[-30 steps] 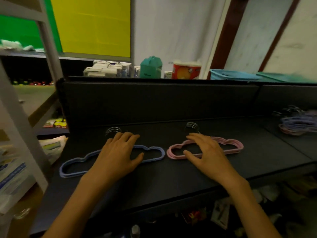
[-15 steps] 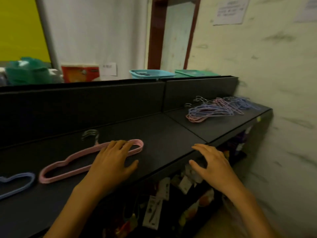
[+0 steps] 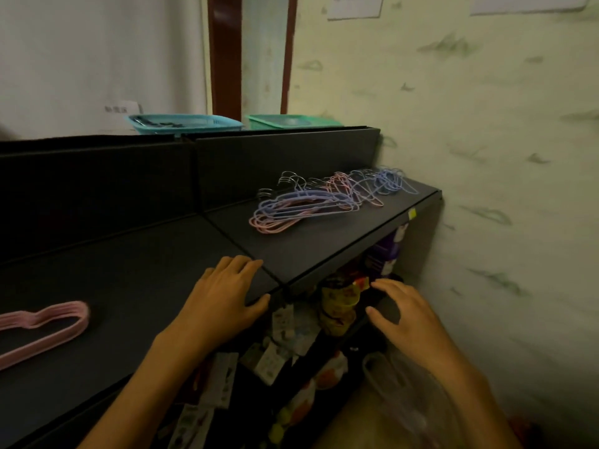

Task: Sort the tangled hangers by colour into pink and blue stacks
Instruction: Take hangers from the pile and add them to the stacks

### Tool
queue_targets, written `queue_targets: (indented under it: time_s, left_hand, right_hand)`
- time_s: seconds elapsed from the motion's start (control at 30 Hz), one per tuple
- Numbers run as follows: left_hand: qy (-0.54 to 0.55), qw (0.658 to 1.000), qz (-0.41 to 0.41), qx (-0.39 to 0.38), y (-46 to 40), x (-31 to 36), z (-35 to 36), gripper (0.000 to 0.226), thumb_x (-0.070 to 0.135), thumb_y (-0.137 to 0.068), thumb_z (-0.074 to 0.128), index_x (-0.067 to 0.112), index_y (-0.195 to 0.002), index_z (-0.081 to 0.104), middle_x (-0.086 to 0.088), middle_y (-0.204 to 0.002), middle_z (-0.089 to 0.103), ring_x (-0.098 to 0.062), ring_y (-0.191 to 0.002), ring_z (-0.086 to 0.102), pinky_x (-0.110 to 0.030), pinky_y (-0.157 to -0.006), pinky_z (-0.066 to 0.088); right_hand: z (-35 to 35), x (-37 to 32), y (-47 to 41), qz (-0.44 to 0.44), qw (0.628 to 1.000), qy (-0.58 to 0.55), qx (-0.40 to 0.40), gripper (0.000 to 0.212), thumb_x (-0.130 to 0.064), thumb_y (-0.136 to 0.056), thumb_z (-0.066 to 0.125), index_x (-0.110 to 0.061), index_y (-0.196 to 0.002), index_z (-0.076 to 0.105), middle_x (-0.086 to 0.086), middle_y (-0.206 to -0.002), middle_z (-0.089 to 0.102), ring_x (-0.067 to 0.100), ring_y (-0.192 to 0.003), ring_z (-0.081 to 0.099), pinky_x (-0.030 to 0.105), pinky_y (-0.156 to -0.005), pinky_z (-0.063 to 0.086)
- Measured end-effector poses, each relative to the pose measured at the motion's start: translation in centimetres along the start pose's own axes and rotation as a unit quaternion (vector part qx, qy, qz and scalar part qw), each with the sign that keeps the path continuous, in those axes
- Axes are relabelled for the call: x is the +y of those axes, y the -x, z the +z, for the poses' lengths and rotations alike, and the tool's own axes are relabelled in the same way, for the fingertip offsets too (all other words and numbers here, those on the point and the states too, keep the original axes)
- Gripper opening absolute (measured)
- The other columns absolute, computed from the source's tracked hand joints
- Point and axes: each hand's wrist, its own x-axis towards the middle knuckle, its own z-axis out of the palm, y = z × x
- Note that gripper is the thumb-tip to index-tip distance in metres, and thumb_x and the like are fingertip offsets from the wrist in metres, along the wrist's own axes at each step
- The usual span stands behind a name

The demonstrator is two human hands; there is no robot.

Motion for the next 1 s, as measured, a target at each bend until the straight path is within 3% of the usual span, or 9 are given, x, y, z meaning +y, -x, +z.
queue_targets:
  time_s: [0.27,0.43,0.67,0.83,1.0]
  left_hand:
    - [0.006,1.000,-0.014,0.013,-12.6,2.0,5.3,0.071,0.058,-0.085,0.048,0.028,-0.144,0.025,0.005,-0.145,0.031,-0.013,-0.131,0.029,-0.034,-0.103,0.032]
    - [-0.010,0.998,-0.066,-0.004,-19.6,2.4,6.9,0.075,0.059,-0.083,0.051,0.031,-0.145,0.019,0.005,-0.150,0.022,-0.016,-0.138,0.019,-0.038,-0.112,0.019]
    - [-0.083,0.987,-0.137,0.018,-25.6,1.7,8.7,0.089,0.068,-0.077,0.051,0.032,-0.147,0.010,0.003,-0.153,0.014,-0.018,-0.139,0.013,-0.041,-0.113,0.015]
    - [-0.078,0.978,-0.195,0.007,-28.0,1.8,9.5,0.095,0.072,-0.073,0.052,0.032,-0.147,0.009,0.004,-0.153,0.010,-0.018,-0.139,0.009,-0.040,-0.114,0.010]
    - [-0.080,0.963,-0.255,-0.019,-29.5,2.6,11.0,0.101,0.079,-0.068,0.050,0.035,-0.147,0.004,0.007,-0.154,0.006,-0.017,-0.141,0.008,-0.041,-0.114,0.004]
  right_hand:
    - [0.3,9.5,-11.2,-0.008,1.000,0.001,-0.018,0.046,-0.041,-0.086,0.061,-0.025,-0.129,0.052,-0.008,-0.132,0.051,0.013,-0.122,0.044,0.039,-0.103,0.038]
    - [1.0,13.2,-19.3,-0.028,0.999,-0.019,-0.041,0.049,-0.044,-0.086,0.059,-0.029,-0.131,0.048,-0.011,-0.135,0.048,0.009,-0.126,0.040,0.031,-0.105,0.033]
    - [2.1,16.1,-28.2,-0.067,0.992,-0.076,-0.074,0.049,-0.041,-0.088,0.058,-0.029,-0.134,0.045,-0.012,-0.138,0.042,0.008,-0.129,0.035,0.028,-0.107,0.030]
    - [3.3,18.7,-34.1,-0.117,0.982,-0.120,-0.091,0.043,-0.039,-0.087,0.060,-0.034,-0.128,0.048,-0.020,-0.127,0.043,0.006,-0.125,0.038,0.024,-0.103,0.031]
    - [4.2,20.7,-39.8,-0.170,0.969,-0.130,-0.121,0.045,-0.034,-0.086,0.064,-0.027,-0.129,0.050,-0.011,-0.133,0.047,0.007,-0.126,0.040,0.020,-0.102,0.029]
